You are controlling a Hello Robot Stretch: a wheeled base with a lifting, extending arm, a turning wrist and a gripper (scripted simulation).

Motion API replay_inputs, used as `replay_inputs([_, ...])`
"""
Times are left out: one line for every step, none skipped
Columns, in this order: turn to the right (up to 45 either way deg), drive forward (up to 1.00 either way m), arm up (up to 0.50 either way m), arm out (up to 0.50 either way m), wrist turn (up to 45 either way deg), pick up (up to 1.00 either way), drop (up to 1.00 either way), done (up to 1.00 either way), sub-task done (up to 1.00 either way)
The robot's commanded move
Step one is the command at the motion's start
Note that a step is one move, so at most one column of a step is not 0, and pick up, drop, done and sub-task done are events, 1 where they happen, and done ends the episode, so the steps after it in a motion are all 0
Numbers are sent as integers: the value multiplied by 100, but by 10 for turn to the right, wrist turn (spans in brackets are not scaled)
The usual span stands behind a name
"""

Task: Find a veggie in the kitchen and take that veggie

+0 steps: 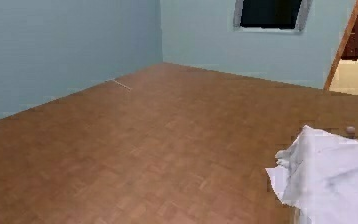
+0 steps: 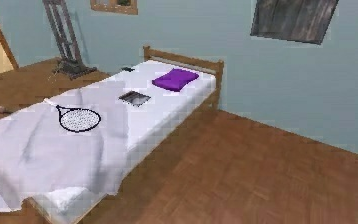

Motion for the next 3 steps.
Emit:
replay_inputs([0, 30, 0, 0, 0, 0, 0, 0, 0])
replay_inputs([60, 0, 0, 0, 0, 0, 0, 0, 0])
replay_inputs([0, 100, 0, 0, 0, 0, 0, 0, 0])
